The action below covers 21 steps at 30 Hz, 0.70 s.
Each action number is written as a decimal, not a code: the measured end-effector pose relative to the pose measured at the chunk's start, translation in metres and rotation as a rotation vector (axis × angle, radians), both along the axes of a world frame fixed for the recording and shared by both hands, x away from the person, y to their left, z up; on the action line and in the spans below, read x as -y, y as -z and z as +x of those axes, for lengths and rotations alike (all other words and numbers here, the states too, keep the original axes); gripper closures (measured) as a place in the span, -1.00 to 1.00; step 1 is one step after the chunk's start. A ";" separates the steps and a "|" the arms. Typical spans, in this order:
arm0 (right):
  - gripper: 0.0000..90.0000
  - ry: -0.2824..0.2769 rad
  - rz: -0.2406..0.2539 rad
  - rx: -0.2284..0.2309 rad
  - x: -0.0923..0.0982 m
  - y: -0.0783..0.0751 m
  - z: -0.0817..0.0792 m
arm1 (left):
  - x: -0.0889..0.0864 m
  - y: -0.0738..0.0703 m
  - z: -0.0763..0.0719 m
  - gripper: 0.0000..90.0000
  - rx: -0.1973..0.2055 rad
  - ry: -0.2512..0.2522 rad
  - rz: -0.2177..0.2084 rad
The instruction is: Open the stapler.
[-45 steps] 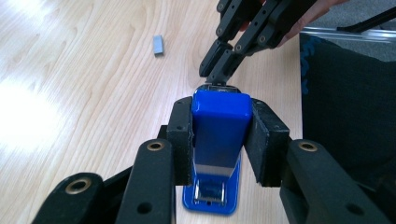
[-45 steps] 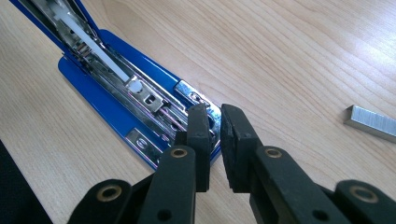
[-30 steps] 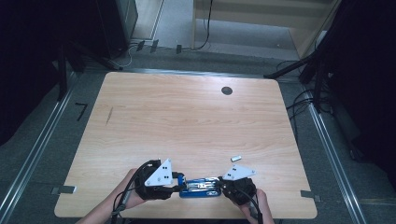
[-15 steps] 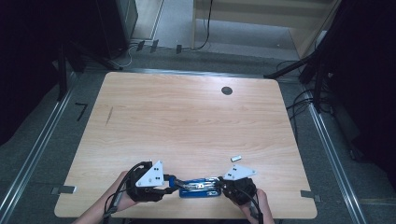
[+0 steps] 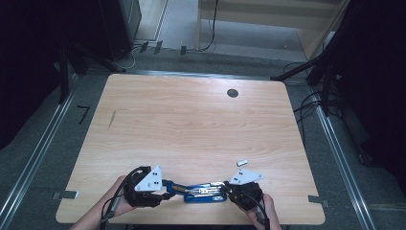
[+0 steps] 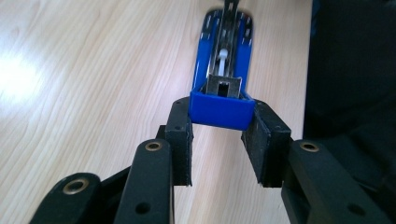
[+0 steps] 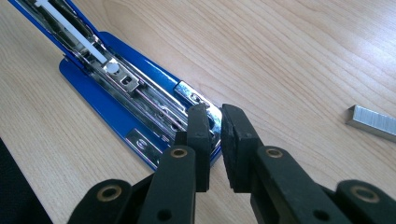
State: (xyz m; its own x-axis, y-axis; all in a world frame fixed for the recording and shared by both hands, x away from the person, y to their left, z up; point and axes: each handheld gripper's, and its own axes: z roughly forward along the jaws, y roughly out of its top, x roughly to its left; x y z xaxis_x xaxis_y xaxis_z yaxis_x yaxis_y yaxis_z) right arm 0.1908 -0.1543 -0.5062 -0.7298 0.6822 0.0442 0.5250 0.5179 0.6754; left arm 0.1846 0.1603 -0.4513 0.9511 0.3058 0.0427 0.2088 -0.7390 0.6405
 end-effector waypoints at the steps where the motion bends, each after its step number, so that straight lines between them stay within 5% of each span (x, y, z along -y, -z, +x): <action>1: 0.86 0.001 0.002 -0.001 0.000 0.000 0.000 | -0.002 0.002 0.000 0.46 -0.009 -0.007 -0.005; 7: 0.86 0.005 0.012 -0.011 0.000 0.000 0.001 | -0.004 0.005 0.001 0.47 -0.018 -0.007 -0.009; 15: 0.88 -0.006 -0.047 0.032 -0.006 -0.004 -0.003 | -0.004 0.005 0.002 0.47 -0.018 -0.004 -0.007; 21: 0.92 -0.027 -0.073 0.117 -0.013 -0.012 -0.009 | -0.003 0.003 0.002 0.47 -0.006 0.003 0.001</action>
State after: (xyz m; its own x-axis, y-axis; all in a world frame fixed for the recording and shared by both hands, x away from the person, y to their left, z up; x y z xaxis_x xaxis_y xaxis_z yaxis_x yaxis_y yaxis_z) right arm 0.1821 -0.1416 -0.4940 -0.7450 0.6607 -0.0919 0.4299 0.5809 0.6912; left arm 0.1862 0.1633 -0.4544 0.9524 0.3026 0.0371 0.2105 -0.7406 0.6381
